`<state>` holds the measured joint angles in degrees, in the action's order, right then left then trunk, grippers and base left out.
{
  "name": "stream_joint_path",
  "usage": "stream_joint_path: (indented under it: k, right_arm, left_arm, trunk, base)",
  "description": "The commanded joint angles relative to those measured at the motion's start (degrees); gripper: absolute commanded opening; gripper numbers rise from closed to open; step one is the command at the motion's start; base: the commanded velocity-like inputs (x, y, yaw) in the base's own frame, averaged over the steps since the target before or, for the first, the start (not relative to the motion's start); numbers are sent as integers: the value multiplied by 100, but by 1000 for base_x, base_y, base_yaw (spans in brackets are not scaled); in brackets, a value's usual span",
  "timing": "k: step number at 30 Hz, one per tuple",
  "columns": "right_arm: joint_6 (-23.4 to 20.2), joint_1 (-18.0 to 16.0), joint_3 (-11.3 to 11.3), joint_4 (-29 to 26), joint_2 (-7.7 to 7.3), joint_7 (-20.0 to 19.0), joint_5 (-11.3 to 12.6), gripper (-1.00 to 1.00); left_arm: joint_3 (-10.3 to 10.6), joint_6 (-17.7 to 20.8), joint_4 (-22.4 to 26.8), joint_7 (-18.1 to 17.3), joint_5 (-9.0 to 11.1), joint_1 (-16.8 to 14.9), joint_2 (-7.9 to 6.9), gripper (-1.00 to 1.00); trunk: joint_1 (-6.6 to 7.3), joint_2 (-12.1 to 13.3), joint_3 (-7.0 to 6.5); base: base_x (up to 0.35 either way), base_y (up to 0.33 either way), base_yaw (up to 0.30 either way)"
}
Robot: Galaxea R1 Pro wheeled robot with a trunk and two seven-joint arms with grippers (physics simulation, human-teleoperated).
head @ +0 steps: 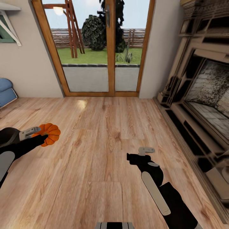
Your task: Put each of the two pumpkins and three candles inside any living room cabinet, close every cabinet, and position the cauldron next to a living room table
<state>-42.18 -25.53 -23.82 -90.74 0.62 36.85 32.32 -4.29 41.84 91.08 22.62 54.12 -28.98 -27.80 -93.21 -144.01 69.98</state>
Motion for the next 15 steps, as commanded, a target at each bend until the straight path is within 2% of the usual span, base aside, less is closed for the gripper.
stream_joint_path:
  k: [1, 5, 9, 15]
  right_arm:
    - [-10, -5, -5, -6, 0, 59, 55, 100]
    - [-14, -5, -2, -5, 1, 39, 55, 100]
    - [-13, -5, 0, -8, 0, 34, 55, 100]
    - [-10, -5, 17, -6, -1, 33, 55, 100]
  left_arm:
    - [1, 29, 6, 55, 55, -3, -1, -100]
    - [31, 217, 4, 53, 55, -3, -5, -100]
    - [-4, 639, -1, 51, 59, -3, -2, -100]
    - [-29, 1019, -2, 55, 69, -4, -1, -100]
  trunk:
    - [3, 0, -18]
    - [14, 5, -106]
    - [24, 10, -195]
    - [39, 18, -328]
  base:
    - [0, 0, 0]
    - [0, 0, 0]
    - [0, 0, 0]
    - [0, 0, 0]
